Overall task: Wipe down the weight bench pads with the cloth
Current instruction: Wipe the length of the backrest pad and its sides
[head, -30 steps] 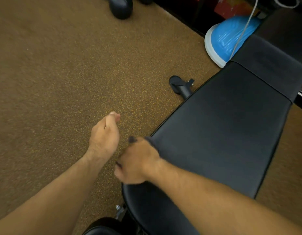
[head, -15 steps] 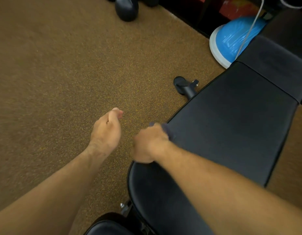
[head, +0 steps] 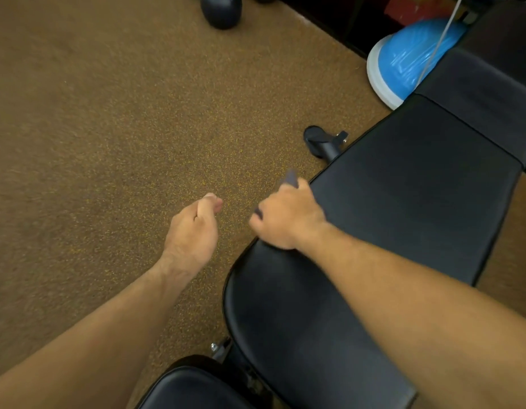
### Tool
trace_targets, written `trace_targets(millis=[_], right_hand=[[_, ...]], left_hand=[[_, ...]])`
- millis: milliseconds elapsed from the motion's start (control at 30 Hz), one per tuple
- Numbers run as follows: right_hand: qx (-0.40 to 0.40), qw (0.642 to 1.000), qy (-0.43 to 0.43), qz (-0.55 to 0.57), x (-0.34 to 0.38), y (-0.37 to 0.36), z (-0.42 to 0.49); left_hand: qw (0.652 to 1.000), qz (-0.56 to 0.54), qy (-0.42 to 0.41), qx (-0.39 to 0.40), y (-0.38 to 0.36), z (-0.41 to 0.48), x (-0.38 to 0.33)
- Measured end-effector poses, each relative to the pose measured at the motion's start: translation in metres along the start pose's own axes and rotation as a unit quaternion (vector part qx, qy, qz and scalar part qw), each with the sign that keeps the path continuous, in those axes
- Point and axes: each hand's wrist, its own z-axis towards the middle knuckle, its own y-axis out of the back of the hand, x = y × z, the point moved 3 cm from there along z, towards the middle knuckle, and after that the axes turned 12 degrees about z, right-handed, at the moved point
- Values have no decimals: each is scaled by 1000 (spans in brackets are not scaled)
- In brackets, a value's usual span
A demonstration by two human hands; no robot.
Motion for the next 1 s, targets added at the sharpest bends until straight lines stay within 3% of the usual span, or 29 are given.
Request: trace_targets(millis=[133,500,733,900,1000], right_hand=[[-117,989,-42,85,-28,-5,-18],[-66,991,-50,103,-51,-34,-112],[-70,991,-68,89,-38,-21,-75],[-101,986,-97,87,-23,-23,-54],[-109,988,-50,96,1,-38,-74]], left_hand=[[1000,12,8,25,-13,-9,-7],[987,94,48,119,-49,-34,-6],[986,92,77,117,-51,-34,1],[985,38,67,154,-50,-33,6],[980,-50,74,175,-51,-31,10]])
